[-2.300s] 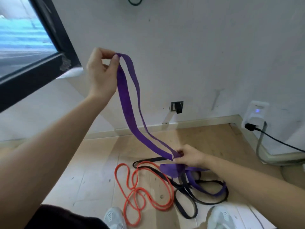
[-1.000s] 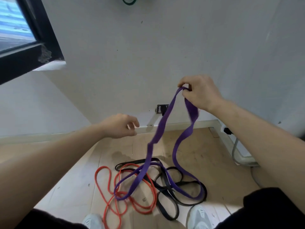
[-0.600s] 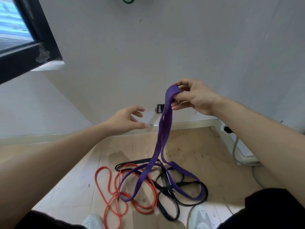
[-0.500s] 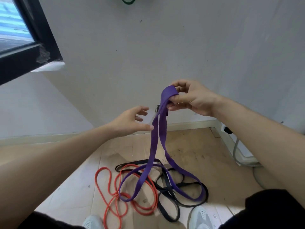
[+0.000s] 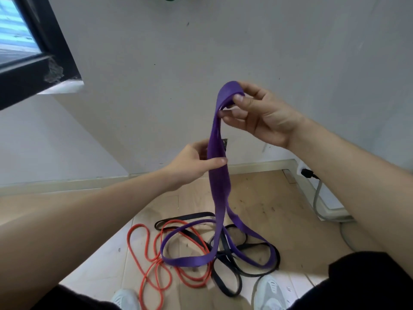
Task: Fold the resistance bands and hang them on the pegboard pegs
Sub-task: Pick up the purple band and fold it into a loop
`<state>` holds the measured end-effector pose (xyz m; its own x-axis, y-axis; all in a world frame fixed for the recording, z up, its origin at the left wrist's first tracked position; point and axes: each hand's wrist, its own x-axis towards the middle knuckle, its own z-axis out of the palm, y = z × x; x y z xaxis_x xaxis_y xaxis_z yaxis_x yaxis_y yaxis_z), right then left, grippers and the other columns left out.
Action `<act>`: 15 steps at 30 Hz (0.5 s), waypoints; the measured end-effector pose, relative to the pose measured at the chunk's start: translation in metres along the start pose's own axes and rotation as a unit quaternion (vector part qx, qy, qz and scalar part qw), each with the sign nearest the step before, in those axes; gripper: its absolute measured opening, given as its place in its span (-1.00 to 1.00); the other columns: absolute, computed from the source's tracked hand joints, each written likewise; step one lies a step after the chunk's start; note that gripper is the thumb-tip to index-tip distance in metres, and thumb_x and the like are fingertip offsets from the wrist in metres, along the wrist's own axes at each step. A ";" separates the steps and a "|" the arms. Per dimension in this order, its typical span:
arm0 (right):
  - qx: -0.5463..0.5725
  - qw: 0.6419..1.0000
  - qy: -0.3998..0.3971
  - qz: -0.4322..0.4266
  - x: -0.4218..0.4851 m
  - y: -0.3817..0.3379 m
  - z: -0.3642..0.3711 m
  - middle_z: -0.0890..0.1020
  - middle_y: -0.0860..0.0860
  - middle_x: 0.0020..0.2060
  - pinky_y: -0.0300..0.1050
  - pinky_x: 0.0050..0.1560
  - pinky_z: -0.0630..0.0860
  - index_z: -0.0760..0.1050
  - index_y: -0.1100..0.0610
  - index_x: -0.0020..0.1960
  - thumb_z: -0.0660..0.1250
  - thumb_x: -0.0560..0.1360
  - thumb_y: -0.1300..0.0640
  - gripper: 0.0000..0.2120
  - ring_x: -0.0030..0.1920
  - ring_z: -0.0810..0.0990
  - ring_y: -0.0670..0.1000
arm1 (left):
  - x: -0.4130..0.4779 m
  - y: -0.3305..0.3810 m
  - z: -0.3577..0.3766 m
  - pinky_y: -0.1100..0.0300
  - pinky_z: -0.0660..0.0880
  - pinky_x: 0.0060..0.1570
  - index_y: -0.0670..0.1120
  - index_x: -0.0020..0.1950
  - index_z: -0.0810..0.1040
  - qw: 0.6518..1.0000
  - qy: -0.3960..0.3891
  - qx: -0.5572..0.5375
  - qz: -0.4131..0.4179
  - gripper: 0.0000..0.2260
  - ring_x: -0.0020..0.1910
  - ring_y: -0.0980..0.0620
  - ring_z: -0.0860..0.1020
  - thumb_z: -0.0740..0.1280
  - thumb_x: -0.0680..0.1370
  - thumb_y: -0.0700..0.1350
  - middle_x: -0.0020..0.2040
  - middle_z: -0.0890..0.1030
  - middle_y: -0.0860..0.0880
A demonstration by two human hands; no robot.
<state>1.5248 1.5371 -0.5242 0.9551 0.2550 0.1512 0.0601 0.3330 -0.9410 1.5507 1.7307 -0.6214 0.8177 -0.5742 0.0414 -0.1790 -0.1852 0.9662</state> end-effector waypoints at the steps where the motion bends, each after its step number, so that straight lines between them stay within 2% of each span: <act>1: 0.010 1.000 0.018 -0.006 0.000 -0.001 -0.005 0.69 0.09 -0.18 -0.08 0.00 0.66 0.52 0.14 0.08 0.33 0.48 0.26 -0.82 -0.13 0.73 0.08 | -0.001 0.001 -0.001 0.28 0.62 -0.06 0.02 0.22 0.54 1.000 -0.005 -0.002 -0.007 -0.71 0.06 0.10 0.67 0.49 0.54 -0.11 0.06 0.68 0.06; 3: 0.020 0.998 0.055 -0.010 0.000 -0.002 -0.018 0.67 0.13 -0.12 -0.11 -0.01 0.65 0.54 0.17 0.07 0.33 0.52 0.26 -0.86 -0.10 0.73 0.09 | -0.002 0.000 -0.005 0.20 0.65 0.00 -0.04 0.23 0.52 1.000 -0.018 -0.008 -0.016 -0.70 0.07 0.01 0.68 0.48 0.53 -0.13 0.05 0.70 -0.04; 5: 0.012 0.997 0.078 -0.003 -0.002 -0.001 -0.034 0.65 0.14 -0.10 -0.13 -0.02 0.65 0.55 0.19 0.08 0.32 0.54 0.26 -0.87 -0.09 0.72 0.09 | -0.001 0.000 -0.011 0.10 0.65 0.05 -0.08 0.15 0.54 1.000 -0.019 -0.018 -0.017 -0.77 -0.02 -0.04 0.70 0.48 0.54 -0.15 -0.03 0.70 -0.12; 10: -0.046 0.993 0.096 0.053 -0.011 0.003 -0.068 0.69 0.13 -0.11 -0.19 -0.08 0.65 0.54 0.25 0.19 0.35 0.47 0.28 -0.71 -0.14 0.71 0.06 | 0.001 0.006 -0.032 0.12 0.60 -0.01 -0.12 0.14 0.60 1.000 0.002 0.004 -0.028 -0.74 -0.21 0.02 0.60 0.52 0.50 -0.10 -0.16 0.62 -0.06; 13: -0.135 0.982 0.081 0.108 -0.016 0.011 -0.081 0.70 0.15 -0.02 -0.16 -0.05 0.66 0.52 0.27 0.28 0.40 0.42 0.29 -0.58 -0.05 0.71 0.11 | 0.002 0.014 -0.045 0.15 0.54 -0.10 -0.09 0.05 0.67 0.999 0.009 -0.023 -0.034 -0.75 -0.27 0.02 0.54 0.55 0.42 -0.06 -0.22 0.59 -0.01; 15: -0.257 0.952 0.052 0.158 -0.018 0.019 -0.086 0.70 0.15 0.04 -0.07 0.02 0.67 0.56 0.20 0.25 0.45 0.43 0.29 -0.61 0.01 0.70 0.12 | 0.002 0.017 -0.050 0.15 0.53 -0.13 -0.08 0.01 0.68 0.999 0.005 -0.031 -0.038 -0.70 -0.30 0.02 0.54 0.55 0.35 0.01 -0.24 0.57 -0.02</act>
<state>1.5333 1.4607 -0.5705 0.9712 0.1682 -0.1687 -0.1255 -0.2407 -0.9625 1.5760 1.7662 -0.5923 0.8334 -0.5519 -0.0299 -0.0827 -0.1781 0.9805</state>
